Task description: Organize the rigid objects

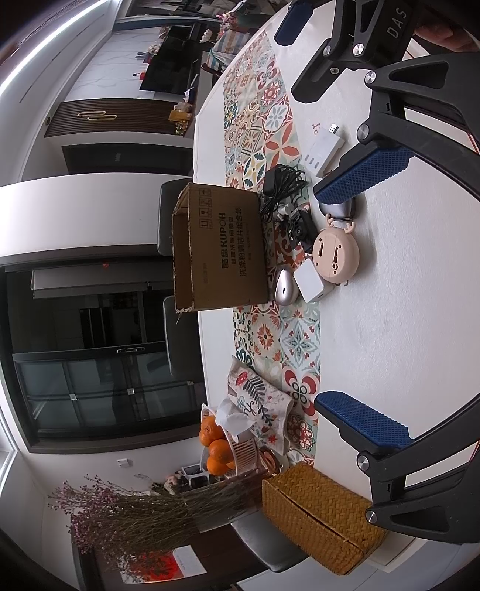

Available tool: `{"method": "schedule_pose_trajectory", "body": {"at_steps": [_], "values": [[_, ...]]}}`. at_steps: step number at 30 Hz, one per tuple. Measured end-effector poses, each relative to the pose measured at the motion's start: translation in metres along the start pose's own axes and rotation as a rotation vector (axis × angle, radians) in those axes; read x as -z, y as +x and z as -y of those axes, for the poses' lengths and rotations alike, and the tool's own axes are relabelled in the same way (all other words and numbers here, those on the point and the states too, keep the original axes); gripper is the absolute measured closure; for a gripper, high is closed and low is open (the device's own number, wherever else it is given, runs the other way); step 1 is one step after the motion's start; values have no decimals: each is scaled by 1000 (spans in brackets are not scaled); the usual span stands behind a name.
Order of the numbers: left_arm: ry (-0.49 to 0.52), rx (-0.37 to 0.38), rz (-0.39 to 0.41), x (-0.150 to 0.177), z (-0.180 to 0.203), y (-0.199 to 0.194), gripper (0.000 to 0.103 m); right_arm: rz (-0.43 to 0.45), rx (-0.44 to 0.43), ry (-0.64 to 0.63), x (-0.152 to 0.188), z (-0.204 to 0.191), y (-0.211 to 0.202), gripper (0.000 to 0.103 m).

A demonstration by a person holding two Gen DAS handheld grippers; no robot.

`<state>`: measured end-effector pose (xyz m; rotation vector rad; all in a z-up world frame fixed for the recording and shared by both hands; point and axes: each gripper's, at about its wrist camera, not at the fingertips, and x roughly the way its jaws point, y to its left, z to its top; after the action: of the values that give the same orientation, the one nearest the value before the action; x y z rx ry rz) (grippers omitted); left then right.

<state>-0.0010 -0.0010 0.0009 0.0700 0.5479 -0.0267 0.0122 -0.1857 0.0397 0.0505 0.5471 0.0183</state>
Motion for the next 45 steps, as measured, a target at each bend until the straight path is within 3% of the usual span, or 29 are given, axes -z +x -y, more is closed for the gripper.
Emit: {"method": "schedule_pose_trajectory", "body": {"at_steps": [24, 45], "values": [[-2, 20, -16, 2, 0, 4, 0, -6, -6, 3, 0, -2, -1, 0], [37, 63, -129, 4, 15, 53, 0, -102, 9, 8, 7, 14, 42, 0]]}}
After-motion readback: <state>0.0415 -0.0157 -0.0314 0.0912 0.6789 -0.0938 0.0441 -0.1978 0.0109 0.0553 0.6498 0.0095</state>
